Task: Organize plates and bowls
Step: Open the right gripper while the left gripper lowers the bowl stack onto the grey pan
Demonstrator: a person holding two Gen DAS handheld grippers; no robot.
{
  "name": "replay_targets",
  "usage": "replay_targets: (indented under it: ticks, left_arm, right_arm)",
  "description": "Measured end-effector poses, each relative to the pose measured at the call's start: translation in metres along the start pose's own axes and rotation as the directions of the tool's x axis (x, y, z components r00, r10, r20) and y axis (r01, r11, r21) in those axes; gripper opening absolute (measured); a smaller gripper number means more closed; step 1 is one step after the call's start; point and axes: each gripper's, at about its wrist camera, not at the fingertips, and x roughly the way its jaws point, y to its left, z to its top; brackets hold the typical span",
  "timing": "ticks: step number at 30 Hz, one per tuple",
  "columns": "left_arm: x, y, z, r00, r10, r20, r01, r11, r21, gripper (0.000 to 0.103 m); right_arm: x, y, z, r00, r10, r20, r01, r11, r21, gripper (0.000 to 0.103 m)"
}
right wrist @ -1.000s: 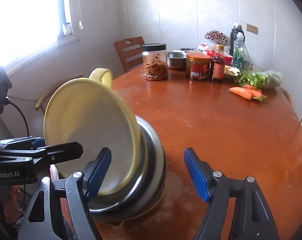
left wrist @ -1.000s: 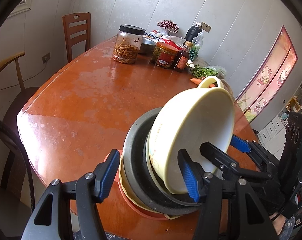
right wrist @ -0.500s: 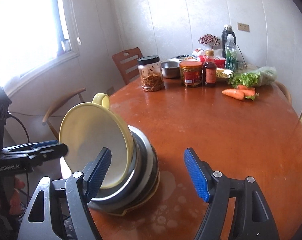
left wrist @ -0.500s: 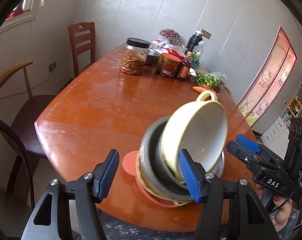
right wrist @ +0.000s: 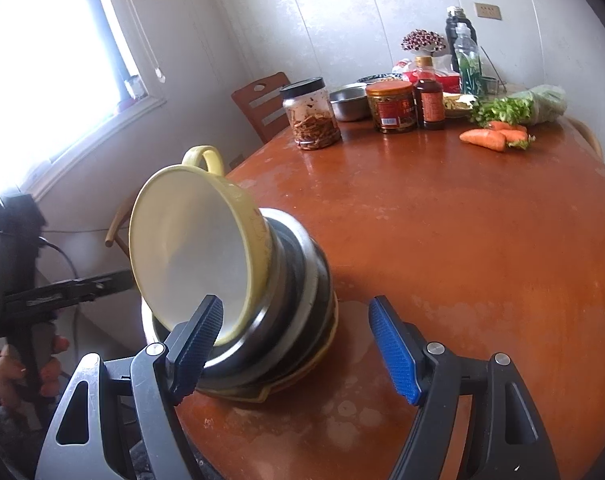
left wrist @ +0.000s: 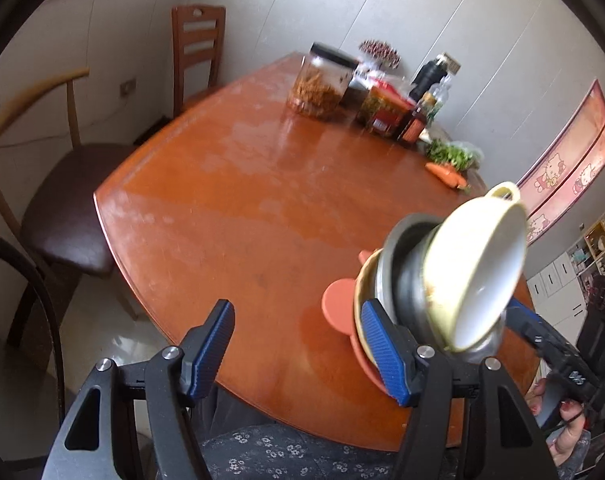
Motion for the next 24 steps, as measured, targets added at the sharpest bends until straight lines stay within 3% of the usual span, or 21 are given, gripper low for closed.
replay_targets:
  ticks: [5,8,10,16,24]
  left_arm:
    - [0.023,-0.001,0.000,0.999,-0.028,-0.045,0.028,1.000,-0.005,0.065]
    - [0.033,-0.004,-0.001,0.997,-0.040,-0.061,0.040,0.999,0.001,0.065]
    - [0.035,-0.006,0.000,0.998,-0.037,-0.059,0.038,0.999,0.007,0.065]
    - [0.037,-0.006,0.003,0.997,-0.060,-0.051,0.061,0.998,0.019,0.064]
    - [0.050,-0.005,0.010,0.988,-0.143,-0.061,0.145,0.989,0.032,0.060]
  right_arm:
    - [-0.013,-0.025,-0.011,1.000,-0.030,-0.003,0.030,0.998,0.046,0.076]
    - [-0.010,-0.037,-0.019,0.998,-0.049,-0.033,0.050,0.997,0.060,0.062]
    - [-0.003,-0.041,-0.021,0.998,-0.032,-0.059,0.036,0.997,0.069,0.051]
    - [0.012,-0.038,-0.023,0.996,0.060,-0.073,-0.053,0.995,0.089,0.046]
    - [0.024,-0.039,-0.019,0.989,0.123,-0.082,-0.115,0.988,0.100,0.035]
